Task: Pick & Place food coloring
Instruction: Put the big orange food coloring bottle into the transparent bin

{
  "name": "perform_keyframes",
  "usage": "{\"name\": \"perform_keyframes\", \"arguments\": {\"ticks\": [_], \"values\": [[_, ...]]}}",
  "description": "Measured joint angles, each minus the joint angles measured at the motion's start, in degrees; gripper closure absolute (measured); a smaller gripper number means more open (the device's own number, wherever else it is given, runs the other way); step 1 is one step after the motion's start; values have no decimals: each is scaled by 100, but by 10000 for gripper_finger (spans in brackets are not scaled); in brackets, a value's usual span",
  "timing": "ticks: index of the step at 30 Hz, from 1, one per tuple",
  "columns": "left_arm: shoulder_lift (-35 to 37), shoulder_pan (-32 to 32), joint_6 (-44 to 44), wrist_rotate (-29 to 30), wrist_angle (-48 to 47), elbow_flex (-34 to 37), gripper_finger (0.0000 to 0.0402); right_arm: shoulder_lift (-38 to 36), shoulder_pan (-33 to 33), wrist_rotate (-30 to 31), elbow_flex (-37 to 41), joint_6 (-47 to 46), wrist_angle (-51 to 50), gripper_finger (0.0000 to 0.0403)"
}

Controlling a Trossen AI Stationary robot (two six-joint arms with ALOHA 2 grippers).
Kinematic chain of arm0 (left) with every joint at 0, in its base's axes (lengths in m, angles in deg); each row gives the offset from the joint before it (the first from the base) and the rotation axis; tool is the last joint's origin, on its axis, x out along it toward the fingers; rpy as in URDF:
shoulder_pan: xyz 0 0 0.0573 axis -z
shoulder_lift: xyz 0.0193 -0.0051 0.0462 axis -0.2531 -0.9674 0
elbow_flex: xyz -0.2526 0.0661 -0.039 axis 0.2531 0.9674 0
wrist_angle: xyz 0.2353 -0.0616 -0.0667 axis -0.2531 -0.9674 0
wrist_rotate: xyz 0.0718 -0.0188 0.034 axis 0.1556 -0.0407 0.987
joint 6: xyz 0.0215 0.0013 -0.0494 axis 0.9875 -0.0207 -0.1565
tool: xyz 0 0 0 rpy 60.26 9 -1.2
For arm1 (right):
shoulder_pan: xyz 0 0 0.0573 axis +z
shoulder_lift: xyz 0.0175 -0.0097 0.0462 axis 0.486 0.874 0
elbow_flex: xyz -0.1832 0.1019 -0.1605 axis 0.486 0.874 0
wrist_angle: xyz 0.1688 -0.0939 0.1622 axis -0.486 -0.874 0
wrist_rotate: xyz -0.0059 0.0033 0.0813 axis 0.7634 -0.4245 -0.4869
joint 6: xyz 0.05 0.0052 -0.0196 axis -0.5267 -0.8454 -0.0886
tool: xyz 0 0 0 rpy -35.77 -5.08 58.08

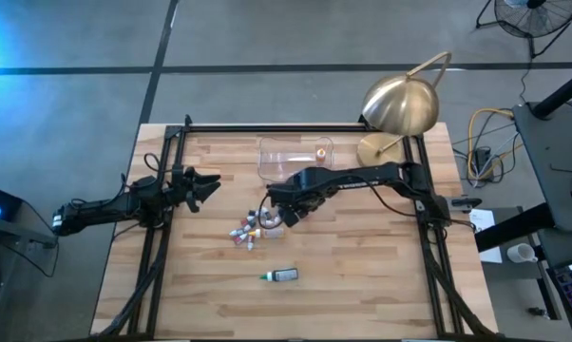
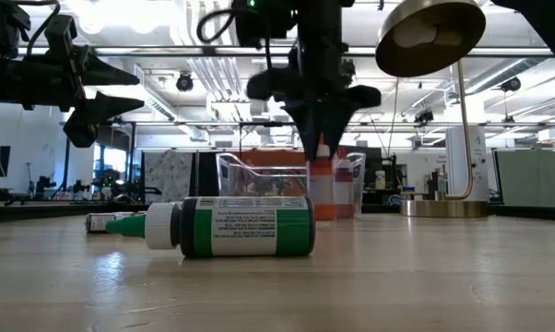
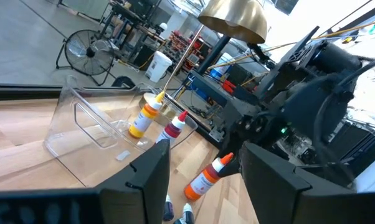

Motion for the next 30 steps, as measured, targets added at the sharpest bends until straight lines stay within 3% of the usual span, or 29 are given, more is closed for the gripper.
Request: {"name": "perform_keyframes", "arguments": {"ticks": [12,17,22,30], "values": [[0,-2,-2,0,0,0,234,-93,-307,1222,-2125,250,-603,293],[-2,0,-1,-2,0,0,234,-74,-966,1274,-1991,385,-549,292],[0,0,-2,0,0,0,234,-73,-1587,646,-1532,738,-137,291],[0,-1,-1,0,0,0,234,-63,-1824,531,-756,1140,127,288]]}}
